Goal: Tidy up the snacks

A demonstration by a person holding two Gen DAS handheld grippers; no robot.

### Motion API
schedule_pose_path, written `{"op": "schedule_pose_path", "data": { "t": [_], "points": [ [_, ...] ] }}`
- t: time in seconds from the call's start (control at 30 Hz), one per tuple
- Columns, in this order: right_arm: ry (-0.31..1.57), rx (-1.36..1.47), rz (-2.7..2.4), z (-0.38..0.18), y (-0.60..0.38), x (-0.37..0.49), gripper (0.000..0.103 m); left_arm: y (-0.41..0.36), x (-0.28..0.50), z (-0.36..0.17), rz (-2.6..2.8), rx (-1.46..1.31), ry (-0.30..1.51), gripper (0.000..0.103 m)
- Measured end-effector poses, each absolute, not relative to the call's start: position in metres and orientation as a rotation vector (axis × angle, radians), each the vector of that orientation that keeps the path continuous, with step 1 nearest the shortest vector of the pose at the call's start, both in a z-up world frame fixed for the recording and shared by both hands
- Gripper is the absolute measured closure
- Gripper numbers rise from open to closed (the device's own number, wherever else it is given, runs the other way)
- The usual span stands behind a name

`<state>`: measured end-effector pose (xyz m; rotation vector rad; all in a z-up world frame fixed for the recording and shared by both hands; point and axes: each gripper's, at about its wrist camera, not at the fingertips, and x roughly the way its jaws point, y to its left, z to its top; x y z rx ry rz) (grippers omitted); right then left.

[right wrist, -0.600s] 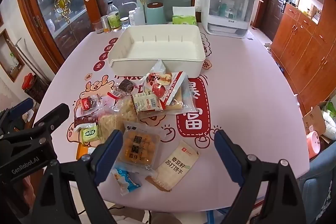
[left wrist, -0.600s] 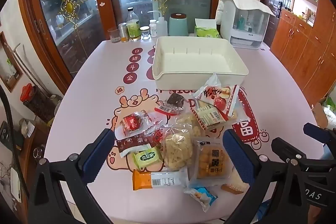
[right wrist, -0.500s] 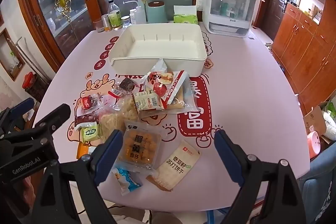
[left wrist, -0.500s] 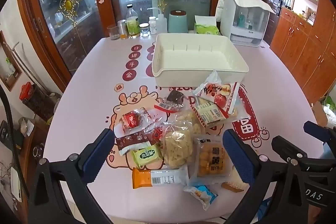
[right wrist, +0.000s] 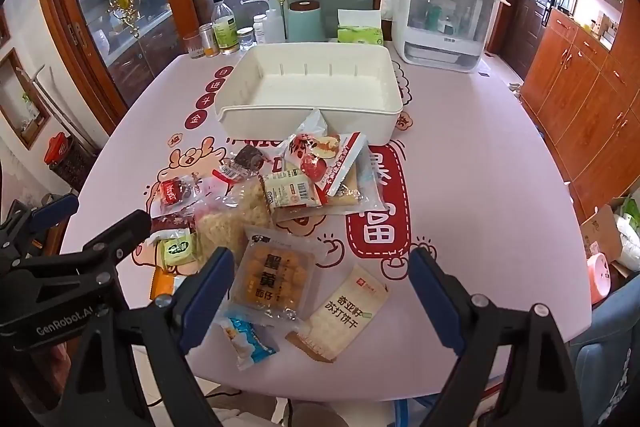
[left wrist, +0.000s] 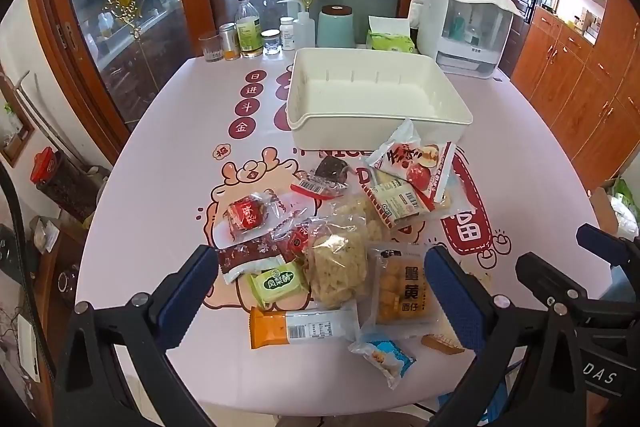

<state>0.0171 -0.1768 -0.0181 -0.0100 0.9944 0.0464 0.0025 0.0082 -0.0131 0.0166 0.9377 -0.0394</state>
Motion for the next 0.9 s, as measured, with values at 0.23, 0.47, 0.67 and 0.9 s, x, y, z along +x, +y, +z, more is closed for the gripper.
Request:
{"op": "schedule_pose_path", "data": {
  "t": [0.23, 0.47, 0.67, 0.9],
  "points": [
    [0.996, -0.009, 0.047, -0.0183, -0.1760, 0.0166, 0.014, 0.0109, 0.0000, -0.0128, -0.037, 0.017, 0.938, 0.001],
    [0.999, -0.011, 0.048, -0.0207, -0.1727, 0.0135, 0.014, 0.0125, -0.0014, -0.0139, -0.038, 0.012, 0.942, 0.001],
    [1.002, -0.009, 0.048, -0.0208, -0.1721, 0.0136, 0.014, 0.0139, -0.0023, -0.0150, -0.038, 0.012, 0.945, 0.001],
    [1.007, -0.008, 0.049, -0.0225, -0.1720, 0.0136, 0.014, 0.0146, -0.0031, -0.0161, -0.038, 0.012, 0.946, 0.001]
  ]
}}
